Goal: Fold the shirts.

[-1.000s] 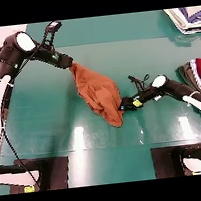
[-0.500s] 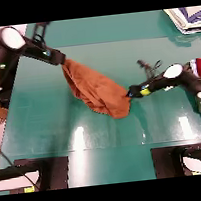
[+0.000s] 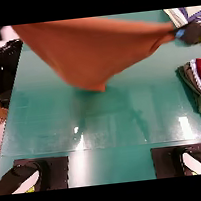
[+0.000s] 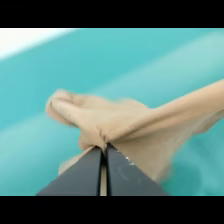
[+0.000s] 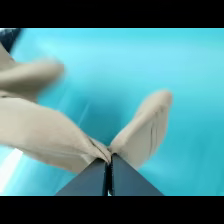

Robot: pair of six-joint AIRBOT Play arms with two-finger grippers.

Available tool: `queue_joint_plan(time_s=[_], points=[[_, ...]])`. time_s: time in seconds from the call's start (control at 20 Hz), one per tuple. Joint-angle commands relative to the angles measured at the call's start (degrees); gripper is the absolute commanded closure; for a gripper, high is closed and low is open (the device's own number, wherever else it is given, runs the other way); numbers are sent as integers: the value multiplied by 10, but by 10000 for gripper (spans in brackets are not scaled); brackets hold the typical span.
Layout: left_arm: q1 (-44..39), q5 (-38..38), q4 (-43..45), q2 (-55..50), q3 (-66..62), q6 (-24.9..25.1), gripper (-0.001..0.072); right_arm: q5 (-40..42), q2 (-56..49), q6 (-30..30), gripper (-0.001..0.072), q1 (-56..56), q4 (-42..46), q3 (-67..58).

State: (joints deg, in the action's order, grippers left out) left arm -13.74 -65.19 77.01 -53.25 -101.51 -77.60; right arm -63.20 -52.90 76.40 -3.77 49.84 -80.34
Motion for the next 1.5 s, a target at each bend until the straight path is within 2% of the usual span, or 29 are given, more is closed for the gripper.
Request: queue_joint_plan(time_s=[0.0,0.2,0.35,0.5,0.6,0.75,0.95,1.05,1.15,1.2,1.25,1.3,1.45], points=[[1,0,-38,75,-36,0,682,-16,38,1,698,17,40,-106],[1,-11,-88,94,-71,-5,682,-54,37,2,698,17,89,-200],[1,-84,-93,71,-55,-28,682,-109,-14,29,698,17,87,-268],[-1,-182,-105,26,34,-50,682,-189,-91,47,698,-9,88,-279],[-15,-209,-107,2,143,-50,682,-227,-139,47,698,-36,89,-238],[-54,-168,-108,-20,333,-49,681,-237,-204,47,698,-70,89,-145],[-105,-5,-113,-24,546,-49,681,-203,-249,47,698,-94,89,-49],[-115,34,-116,-24,598,-49,681,-184,-250,47,698,-99,88,-16],[-116,34,-122,-24,611,-49,679,-180,-250,47,698,-99,88,-2],[-116,37,-131,-23,610,-49,641,-177,-250,47,698,-99,87,2],[-116,45,-147,-23,610,-49,340,-177,-250,47,698,-99,88,2],[-116,53,-160,-23,609,-49,137,-177,-250,47,698,-99,87,2],[-93,20,-119,-23,546,-49,134,-176,-250,46,698,-99,87,2]])
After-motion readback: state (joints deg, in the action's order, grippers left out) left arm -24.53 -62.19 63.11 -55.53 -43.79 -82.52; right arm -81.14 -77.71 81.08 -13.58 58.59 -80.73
